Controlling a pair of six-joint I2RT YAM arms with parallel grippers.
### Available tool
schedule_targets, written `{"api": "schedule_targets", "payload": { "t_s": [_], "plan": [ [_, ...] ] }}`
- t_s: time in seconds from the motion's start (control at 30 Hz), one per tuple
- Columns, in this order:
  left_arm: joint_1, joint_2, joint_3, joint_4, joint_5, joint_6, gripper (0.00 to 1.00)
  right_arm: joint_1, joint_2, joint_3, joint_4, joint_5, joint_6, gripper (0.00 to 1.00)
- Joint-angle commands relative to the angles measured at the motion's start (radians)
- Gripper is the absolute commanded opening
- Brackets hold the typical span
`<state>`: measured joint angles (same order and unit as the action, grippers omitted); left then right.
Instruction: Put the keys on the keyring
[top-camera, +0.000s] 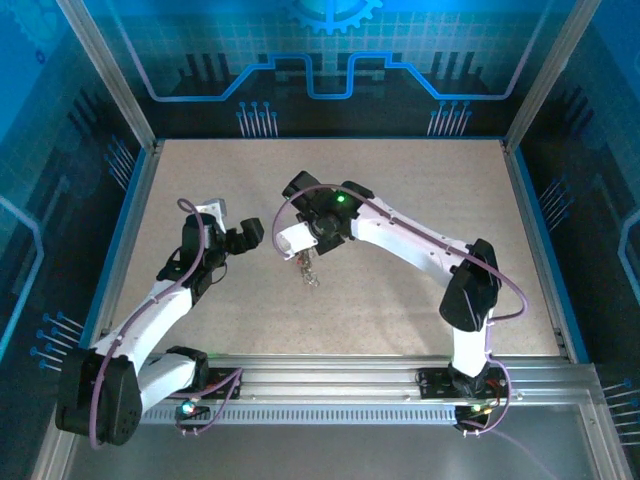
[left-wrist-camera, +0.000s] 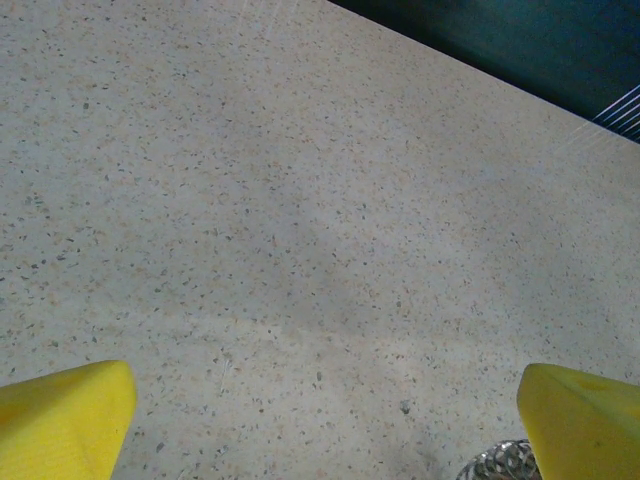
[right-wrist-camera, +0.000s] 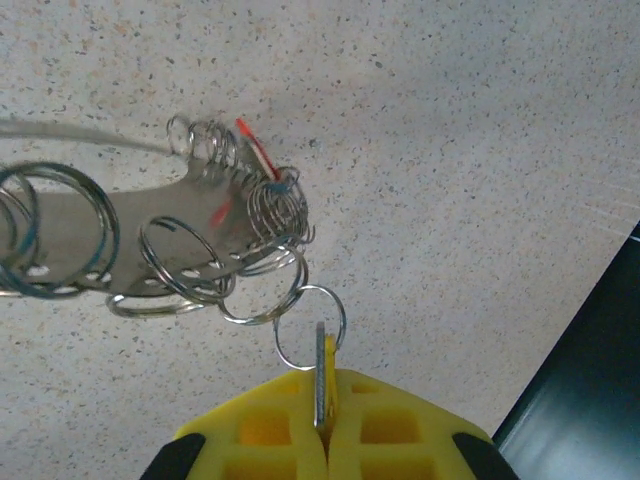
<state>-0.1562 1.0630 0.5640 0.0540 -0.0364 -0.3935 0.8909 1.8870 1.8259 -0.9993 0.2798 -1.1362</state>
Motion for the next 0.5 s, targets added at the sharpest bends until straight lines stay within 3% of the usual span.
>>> {"api": "schedule_targets", "payload": {
  "t_s": [0.0,0.47],
  "plan": [
    [0.017,-0.009,0.008,-0.005,0.014,0.007,0.99,0.027,0.002,0.043,-0.039,-0.002,0.027,0.0],
    [0.021,-0.018,0.009,0.001,0.03,-0.006,0.99,0.042,-0.006,-0.038,-0.028,0.01,0.052,0.0]
  ]
}}
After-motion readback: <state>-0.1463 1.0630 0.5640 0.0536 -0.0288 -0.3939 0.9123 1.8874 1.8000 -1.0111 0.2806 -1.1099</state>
